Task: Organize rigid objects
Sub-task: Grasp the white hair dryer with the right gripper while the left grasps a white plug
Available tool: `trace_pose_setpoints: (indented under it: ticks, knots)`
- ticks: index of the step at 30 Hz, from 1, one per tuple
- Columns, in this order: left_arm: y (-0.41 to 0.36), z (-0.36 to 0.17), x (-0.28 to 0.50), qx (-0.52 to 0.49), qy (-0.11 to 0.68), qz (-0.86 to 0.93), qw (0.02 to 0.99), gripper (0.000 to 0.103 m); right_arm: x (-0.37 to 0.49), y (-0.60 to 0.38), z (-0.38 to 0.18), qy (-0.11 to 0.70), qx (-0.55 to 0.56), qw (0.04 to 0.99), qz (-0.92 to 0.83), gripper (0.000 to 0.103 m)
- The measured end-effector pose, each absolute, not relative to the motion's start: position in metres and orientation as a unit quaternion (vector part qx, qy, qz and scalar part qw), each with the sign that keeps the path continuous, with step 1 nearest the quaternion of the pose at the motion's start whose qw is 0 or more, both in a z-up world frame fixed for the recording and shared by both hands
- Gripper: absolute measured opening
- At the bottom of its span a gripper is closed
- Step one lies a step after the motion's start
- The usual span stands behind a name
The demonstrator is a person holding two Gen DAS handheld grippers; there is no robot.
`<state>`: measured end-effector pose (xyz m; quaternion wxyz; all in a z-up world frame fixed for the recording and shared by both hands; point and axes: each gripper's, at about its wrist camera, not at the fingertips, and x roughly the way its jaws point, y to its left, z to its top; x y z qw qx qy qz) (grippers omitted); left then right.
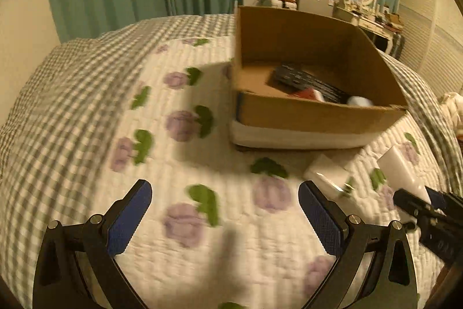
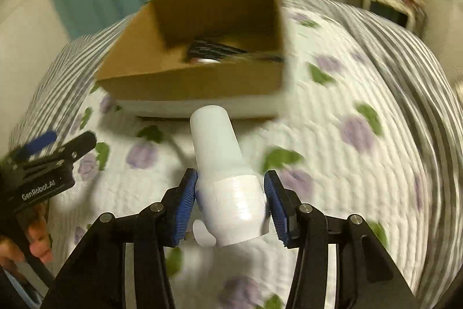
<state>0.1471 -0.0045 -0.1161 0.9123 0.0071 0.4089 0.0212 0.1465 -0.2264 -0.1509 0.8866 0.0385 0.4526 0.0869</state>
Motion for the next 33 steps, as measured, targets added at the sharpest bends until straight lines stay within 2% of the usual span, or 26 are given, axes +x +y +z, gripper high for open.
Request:
trace_pose_setpoints:
  ticks: [12,24,27,28,29,30,33]
  knots:
    - [-0.071,-0.143,0.166,0.023,0.429,-0.021,0.903,0.103,0.171,-0.279,-0.154,0.45,0.071,0.89,0.03,0.048]
    - [-0.091,-0.18,0.199,0.007,0.447,-0.02,0.894,0.101,0.194,-0.29,-0.176,0.456,0.095,0.884,0.032,0.048]
    - [-0.094,-0.182,0.204,-0.003,0.448,-0.026,0.894,0.094,0.194,-0.291,-0.177,0.456,0.098,0.884,0.033,0.048]
    - [-0.096,-0.183,0.204,0.003,0.448,-0.027,0.894,0.087,0.195,-0.29,-0.178,0.457,0.099,0.884,0.033,0.048]
    - [-0.099,-0.184,0.204,0.005,0.449,-0.036,0.893,0.072,0.196,-0.29,-0.179,0.457,0.098,0.884,0.034,0.048]
    - [-0.103,-0.184,0.204,0.004,0.451,-0.05,0.891,0.066,0.196,-0.29,-0.179,0.457,0.097,0.884,0.034,0.048]
    - [-0.106,-0.181,0.202,0.01,0.455,-0.051,0.889,0.066,0.193,-0.29,-0.178,0.457,0.102,0.883,0.036,0.048]
